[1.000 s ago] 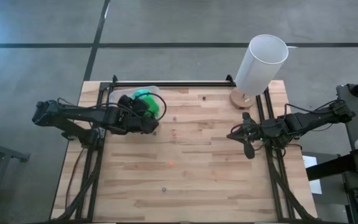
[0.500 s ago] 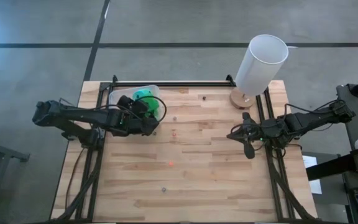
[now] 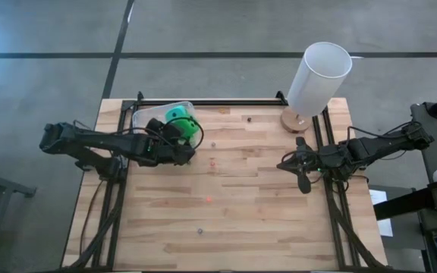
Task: Pick & Place Dice
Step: Put the green large dice into the transparent bin, then put the small blue dice into the transparent bin
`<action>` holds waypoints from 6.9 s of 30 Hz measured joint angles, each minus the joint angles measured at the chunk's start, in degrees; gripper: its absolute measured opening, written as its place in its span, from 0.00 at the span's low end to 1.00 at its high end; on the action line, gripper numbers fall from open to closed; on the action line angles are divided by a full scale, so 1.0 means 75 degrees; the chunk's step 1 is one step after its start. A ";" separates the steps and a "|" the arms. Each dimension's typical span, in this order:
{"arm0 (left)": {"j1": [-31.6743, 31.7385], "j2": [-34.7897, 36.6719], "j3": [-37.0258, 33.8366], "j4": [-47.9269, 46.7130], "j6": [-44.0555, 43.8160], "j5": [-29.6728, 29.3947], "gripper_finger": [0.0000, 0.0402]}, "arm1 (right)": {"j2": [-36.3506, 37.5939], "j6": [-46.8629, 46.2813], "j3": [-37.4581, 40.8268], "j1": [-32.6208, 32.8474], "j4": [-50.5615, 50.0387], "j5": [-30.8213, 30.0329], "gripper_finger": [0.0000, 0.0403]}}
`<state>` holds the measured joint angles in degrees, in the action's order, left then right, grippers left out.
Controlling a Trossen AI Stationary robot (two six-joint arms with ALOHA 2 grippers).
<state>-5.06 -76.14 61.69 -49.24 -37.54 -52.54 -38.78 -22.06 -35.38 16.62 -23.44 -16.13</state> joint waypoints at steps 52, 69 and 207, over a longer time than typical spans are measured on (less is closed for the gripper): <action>-0.0003 0.0632 0.0026 -0.1088 -0.0401 -0.0540 0.82 | 0.0002 0.0002 0.0000 0.0001 -0.0006 0.0000 0.02; 0.0012 0.1052 0.1261 -0.1185 -0.0236 0.0738 0.76 | 0.0001 0.0000 0.0000 0.0001 -0.0003 0.0001 0.02; -0.3121 -0.2770 -0.0061 0.3084 0.0538 0.5381 0.14 | 0.0000 0.0537 0.0003 -0.0002 0.0590 -0.0065 0.02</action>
<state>-28.47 -96.92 61.23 -26.11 -33.51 -12.18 -38.78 -18.03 -35.35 16.60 -19.02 -16.62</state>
